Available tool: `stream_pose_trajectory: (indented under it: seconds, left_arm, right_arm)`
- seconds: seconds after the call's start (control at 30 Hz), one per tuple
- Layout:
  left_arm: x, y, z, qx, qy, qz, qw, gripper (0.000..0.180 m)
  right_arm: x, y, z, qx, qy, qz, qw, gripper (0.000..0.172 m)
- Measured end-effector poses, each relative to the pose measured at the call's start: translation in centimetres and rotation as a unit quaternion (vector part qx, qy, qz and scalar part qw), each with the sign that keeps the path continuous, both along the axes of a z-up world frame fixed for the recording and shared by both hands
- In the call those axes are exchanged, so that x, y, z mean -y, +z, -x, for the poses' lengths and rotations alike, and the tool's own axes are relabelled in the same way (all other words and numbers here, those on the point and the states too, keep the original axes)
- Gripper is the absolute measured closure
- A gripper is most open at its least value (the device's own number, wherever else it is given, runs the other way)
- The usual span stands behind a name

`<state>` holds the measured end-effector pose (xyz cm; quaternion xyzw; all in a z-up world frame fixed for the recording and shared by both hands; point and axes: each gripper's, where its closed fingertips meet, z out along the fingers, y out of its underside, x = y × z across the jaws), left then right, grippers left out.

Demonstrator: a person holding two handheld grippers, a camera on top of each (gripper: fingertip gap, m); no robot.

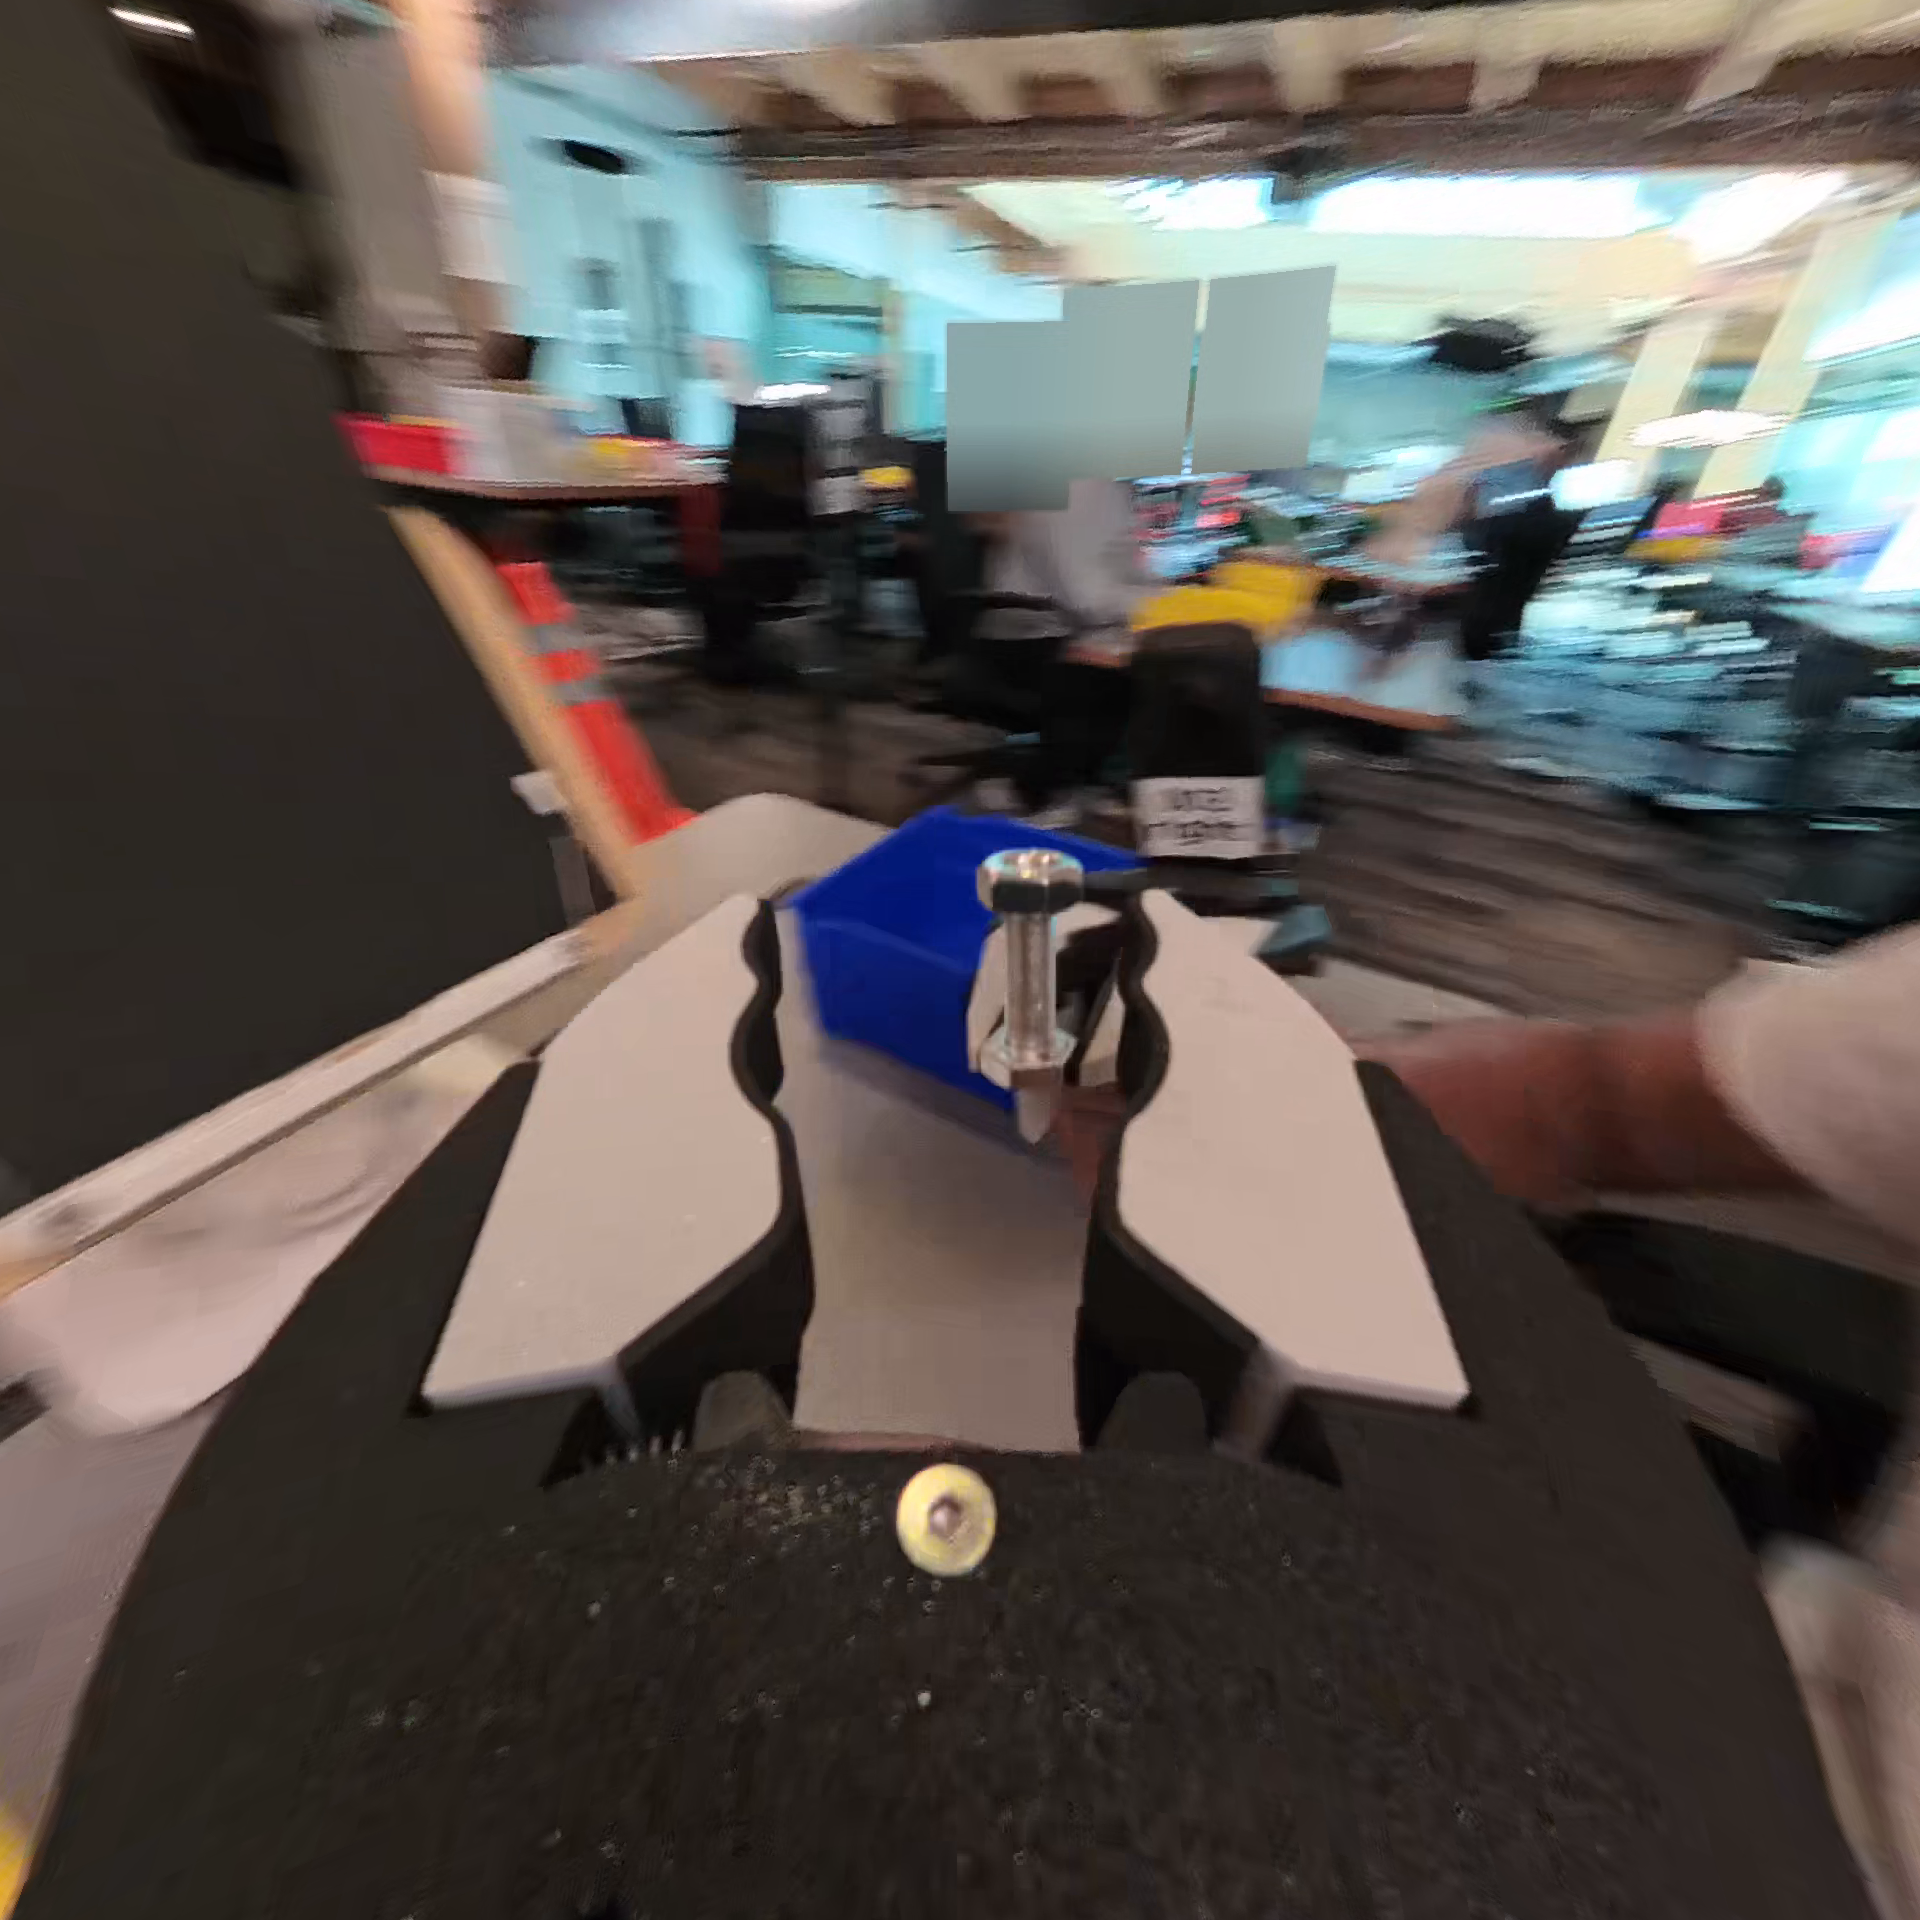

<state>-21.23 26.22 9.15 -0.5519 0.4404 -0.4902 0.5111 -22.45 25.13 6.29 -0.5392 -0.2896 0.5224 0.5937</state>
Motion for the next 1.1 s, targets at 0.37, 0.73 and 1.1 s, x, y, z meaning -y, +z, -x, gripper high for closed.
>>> stream_pose_trajectory:
  seconds: [0.37, 0.73, 1.1]
  left_arm:
    - [-0.9, -0.8, -0.2, -0.025, 0.277, -0.019, 0.96, 0.137]
    - [0.9, -0.6, -0.7, -0.041, 0.076, -0.005, 0.996, 0.163]
    - [6.3, 1.9, 1.3, -0.005, -0.43, 0.101, 0.897, 0.163]
  right_arm:
    - [-1.6, -1.2, -0.4, 0.038, -0.075, -0.003, 0.996, 0.155]
    - [0.2, -0.7, 0.1, 0.025, -0.019, -0.007, 0.999, 0.155]
    - [4.9, 1.9, 1.2, -0.04, 0.141, 0.016, 0.989, 0.155]
